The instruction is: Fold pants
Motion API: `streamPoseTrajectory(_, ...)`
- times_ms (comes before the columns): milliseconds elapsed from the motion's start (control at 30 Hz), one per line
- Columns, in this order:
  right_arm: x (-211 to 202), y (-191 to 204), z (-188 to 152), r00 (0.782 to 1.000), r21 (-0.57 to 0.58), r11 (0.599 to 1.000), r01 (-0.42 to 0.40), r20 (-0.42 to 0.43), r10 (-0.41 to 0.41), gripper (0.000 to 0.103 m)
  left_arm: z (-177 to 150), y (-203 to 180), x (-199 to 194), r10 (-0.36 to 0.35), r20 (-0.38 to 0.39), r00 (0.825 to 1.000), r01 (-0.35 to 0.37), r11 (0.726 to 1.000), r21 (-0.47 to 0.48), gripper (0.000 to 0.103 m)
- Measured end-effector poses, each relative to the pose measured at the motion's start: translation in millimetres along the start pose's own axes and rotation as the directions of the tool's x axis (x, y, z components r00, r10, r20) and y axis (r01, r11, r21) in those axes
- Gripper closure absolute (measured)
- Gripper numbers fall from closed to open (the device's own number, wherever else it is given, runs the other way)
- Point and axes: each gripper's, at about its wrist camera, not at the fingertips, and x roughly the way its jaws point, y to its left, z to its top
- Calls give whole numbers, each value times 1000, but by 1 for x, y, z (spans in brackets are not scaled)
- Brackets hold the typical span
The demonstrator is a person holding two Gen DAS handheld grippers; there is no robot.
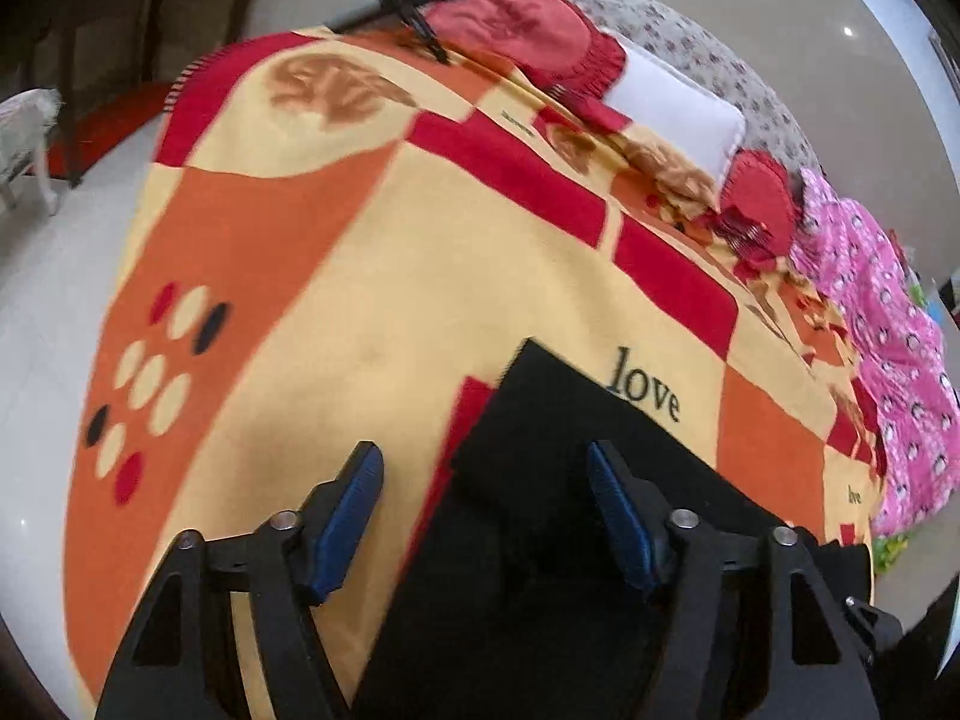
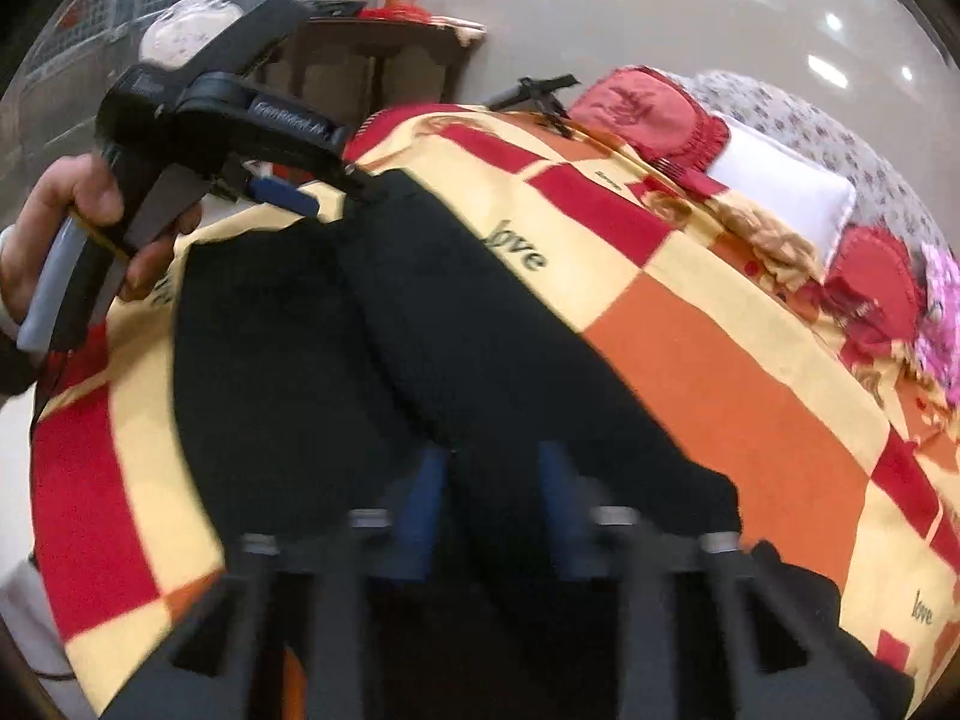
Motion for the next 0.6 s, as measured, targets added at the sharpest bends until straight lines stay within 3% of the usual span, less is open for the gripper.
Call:
streamPoseTrajectory(33, -1, -10, 2, 999, 55, 998, -43, 9, 42, 93, 0, -1, -1, -16, -12, 1000, 17, 1000, 13, 82)
streamPoseTrajectory(67, -2, -17, 3, 997, 94, 993, -73, 11, 73, 94, 0, -4, -5, -16, -20, 1000, 16, 999, 29, 90)
streamPoseTrajectory(200, -25, -37, 6, 979, 208, 957, -202, 67, 192, 98, 7, -16, -37, -69, 38, 997, 66, 995, 69, 94)
streamPoseTrajectory(367, -70, -34, 4, 958, 211, 937, -280, 120, 259, 98, -26, -7, -119, -141, 126, 982, 127, 985, 114, 94)
streamPoseTrajectory(467, -84, -15, -9, 949, 188, 931, -312, 106, 296, 98, -57, 10, -139, -107, 116, 987, 93, 989, 117, 93)
streamPoseTrajectory(600, -62, 4, -31, 944, 219, 919, -328, 51, 325, 97, -103, 39, -125, 31, 49, 998, -36, 995, 92, 93)
